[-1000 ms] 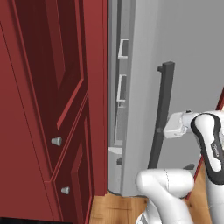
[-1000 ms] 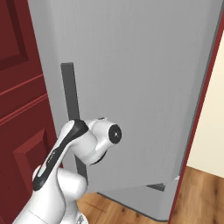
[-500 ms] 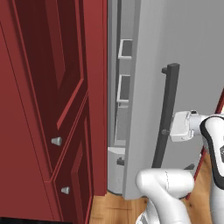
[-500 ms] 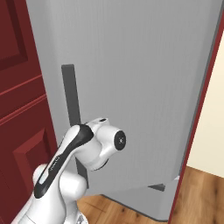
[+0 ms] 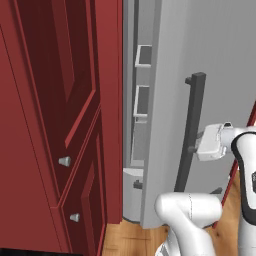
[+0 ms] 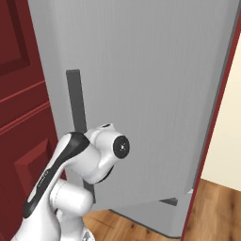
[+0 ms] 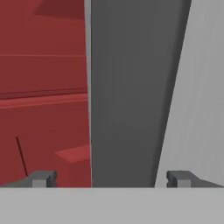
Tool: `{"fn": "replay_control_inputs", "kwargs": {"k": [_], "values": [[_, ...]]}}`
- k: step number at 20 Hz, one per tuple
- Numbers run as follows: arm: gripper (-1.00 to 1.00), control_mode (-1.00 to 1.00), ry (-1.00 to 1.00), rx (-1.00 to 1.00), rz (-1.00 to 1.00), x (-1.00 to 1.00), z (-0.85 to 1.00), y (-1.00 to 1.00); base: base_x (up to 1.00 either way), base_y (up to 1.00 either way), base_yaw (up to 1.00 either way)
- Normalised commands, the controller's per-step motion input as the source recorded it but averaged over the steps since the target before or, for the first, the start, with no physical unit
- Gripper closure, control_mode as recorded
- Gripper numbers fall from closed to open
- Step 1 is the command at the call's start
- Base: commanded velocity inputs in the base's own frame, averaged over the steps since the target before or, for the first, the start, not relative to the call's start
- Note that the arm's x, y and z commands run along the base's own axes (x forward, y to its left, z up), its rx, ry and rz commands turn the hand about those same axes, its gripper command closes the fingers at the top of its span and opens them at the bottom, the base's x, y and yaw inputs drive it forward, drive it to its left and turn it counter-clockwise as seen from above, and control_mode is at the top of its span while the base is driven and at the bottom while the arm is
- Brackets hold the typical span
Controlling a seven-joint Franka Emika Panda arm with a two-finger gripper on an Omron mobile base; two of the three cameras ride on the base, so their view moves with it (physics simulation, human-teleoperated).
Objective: Retrieve the chicken drumstick from the fridge and place it on the saucepan with marinade on the stove.
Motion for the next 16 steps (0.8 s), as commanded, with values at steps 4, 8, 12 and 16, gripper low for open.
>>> {"fn": "replay_control_inputs", "kwargs": {"k": [4,8,12,16], "values": [[-1.0,-1.0,0.0,0.0,-0.01,-0.15,0.0,-0.06,0.0,0.0,0.0],[-1.0,-1.0,0.0,0.0,-0.16,-0.44,0.01,-0.08,0.0,0.0,0.0],[-1.0,-1.0,0.0,0.0,-0.23,-0.44,0.03,0.0,0.0,0.0,0.0],[-1.0,1.0,0.0,0.0,0.0,0.0,0.0,0.0,-0.76,0.0,-0.32]]}}
